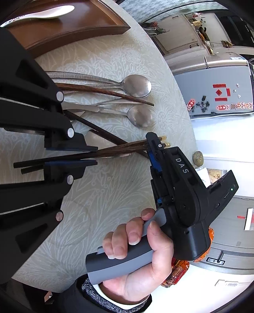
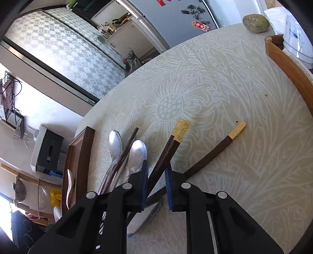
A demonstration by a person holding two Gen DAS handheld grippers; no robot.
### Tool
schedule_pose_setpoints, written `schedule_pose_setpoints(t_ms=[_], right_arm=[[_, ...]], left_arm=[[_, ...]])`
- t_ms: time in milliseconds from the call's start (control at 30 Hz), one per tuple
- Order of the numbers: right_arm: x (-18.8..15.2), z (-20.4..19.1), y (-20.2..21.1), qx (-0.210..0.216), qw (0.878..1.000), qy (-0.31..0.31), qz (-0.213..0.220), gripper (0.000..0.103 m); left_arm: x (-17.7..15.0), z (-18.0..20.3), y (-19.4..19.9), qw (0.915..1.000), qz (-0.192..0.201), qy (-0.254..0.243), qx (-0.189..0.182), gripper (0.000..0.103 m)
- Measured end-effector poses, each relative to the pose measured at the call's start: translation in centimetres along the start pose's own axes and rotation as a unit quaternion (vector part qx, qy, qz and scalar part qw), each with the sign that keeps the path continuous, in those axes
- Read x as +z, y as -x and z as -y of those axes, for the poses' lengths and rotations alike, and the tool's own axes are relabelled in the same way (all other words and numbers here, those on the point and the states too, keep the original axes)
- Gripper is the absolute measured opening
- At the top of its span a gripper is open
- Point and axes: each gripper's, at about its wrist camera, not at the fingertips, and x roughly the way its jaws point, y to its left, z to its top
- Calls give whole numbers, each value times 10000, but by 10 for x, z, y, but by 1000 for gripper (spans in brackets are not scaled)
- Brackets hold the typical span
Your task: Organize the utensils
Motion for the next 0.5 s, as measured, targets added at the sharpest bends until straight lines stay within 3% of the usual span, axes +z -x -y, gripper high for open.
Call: schedule_pose_setpoints(t_ms=[267,500], right_arm=[[3,-44,15,191,9994,253,130,15],[-3,-108,-10,339,9973,645,-39,15]], left_arm=[[-6,-11,34,9996,253,91,101,8],[-30,-40,77,9978,429,357,349,8]])
